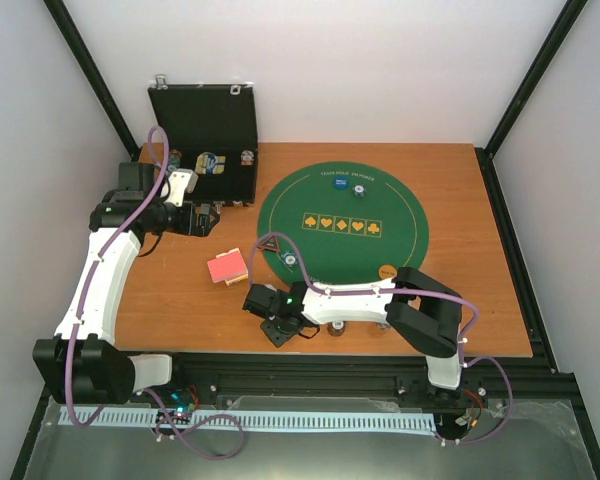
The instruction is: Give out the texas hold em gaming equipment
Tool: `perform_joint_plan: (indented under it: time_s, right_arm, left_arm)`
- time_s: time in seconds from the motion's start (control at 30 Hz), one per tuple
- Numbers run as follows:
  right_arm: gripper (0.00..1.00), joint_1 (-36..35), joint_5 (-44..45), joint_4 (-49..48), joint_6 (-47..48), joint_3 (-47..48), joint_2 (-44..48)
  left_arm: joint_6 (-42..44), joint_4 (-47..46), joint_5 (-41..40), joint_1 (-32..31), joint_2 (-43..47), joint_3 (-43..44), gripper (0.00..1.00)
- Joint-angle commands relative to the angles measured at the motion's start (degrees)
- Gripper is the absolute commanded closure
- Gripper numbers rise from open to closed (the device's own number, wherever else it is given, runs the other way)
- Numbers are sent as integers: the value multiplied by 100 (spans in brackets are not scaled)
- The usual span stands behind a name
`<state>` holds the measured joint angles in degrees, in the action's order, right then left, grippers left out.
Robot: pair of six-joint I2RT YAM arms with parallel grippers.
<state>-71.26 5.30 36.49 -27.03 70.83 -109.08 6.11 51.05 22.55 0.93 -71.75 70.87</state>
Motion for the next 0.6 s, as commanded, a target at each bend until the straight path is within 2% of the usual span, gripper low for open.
perform_joint_plan:
  time_s: [0.0,0.57]
  right_arm:
    - [52,25,36,56,-10,129,195]
    - [53,26,33,42,-15,87,220]
  left_arm:
    - [-92,66,82,38,134,52,0]
    - [-84,63,73,37,161,43,0]
